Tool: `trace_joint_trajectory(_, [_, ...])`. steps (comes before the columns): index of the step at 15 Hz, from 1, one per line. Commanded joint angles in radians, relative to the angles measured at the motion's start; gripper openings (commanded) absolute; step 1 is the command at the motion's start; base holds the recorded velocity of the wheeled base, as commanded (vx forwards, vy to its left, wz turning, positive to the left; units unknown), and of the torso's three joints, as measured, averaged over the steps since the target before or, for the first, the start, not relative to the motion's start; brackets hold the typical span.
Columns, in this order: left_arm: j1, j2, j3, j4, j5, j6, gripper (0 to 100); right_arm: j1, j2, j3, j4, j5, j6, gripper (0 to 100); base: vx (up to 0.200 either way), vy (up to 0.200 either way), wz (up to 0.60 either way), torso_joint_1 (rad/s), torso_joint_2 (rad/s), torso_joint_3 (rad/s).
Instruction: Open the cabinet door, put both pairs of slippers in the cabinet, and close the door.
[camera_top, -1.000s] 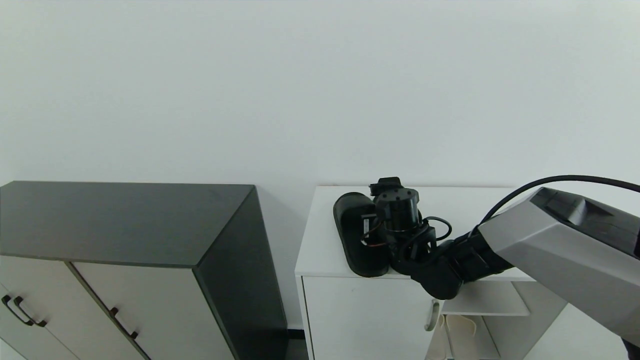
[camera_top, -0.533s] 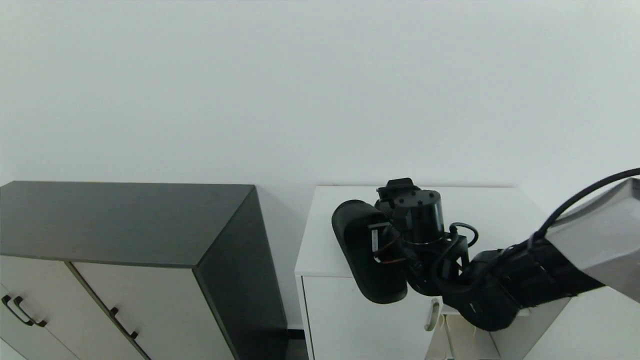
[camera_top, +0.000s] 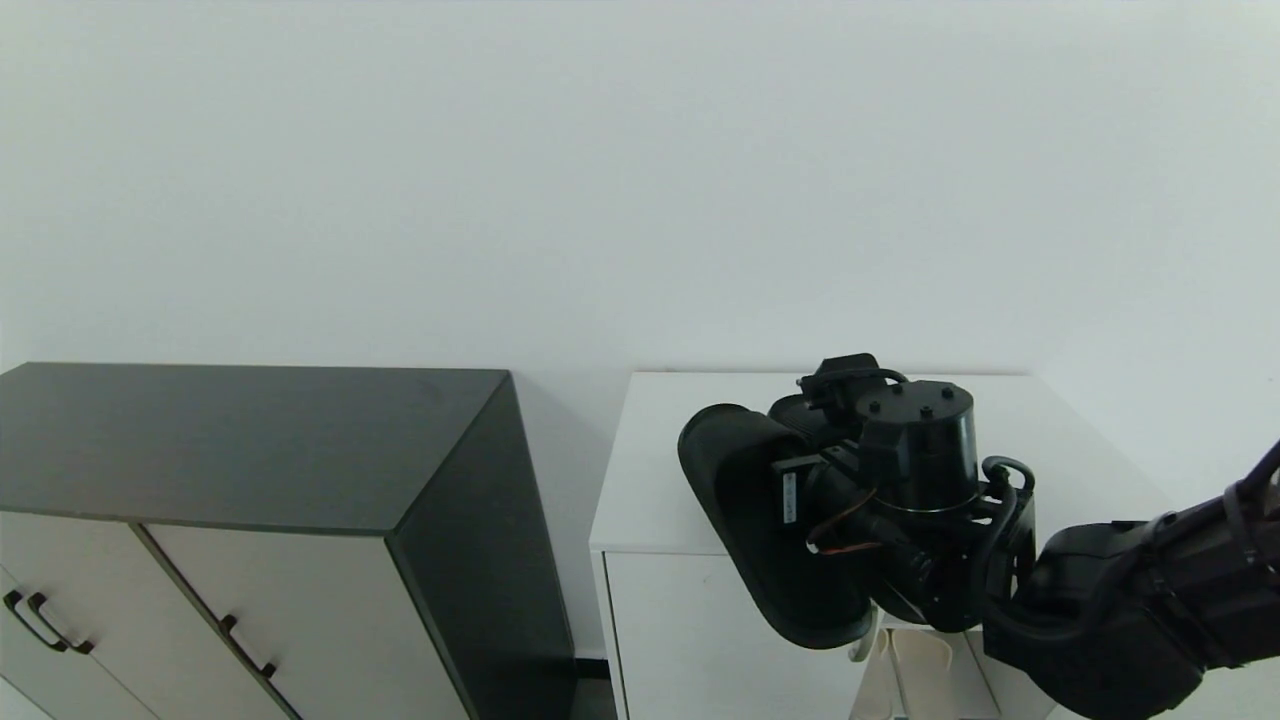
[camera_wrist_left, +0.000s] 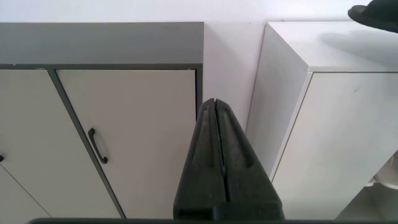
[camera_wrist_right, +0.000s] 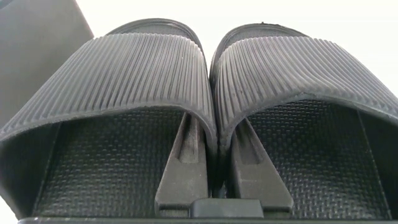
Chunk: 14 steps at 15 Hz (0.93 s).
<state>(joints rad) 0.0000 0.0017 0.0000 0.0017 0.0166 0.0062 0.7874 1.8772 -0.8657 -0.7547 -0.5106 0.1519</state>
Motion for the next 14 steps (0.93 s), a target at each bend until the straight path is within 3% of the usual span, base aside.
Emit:
trace_joint_trajectory(1, [0.0,0.0,0.0,0.0,0.0,0.0,0,0.001,-0.009,0.002,0.0,-0.002,0.0,0,0.0,0.0,0.0,0.0,0.0,0.0])
trace_joint_trajectory(4, [0.0,0.0,0.0,0.0,0.0,-0.002,0,0.003,-0.004,0.004,0.0,0.0,-0.002,0,0.0,0.0,0.0,0.0,0.0,0.0])
trace_joint_trajectory(14, [0.0,0.0,0.0,0.0,-0.001,-0.008,0,0.007,0.002,0.007,0.0,-0.003,-0.002,0,-0.2,0.0,0.0,0.001,0.0,0.003])
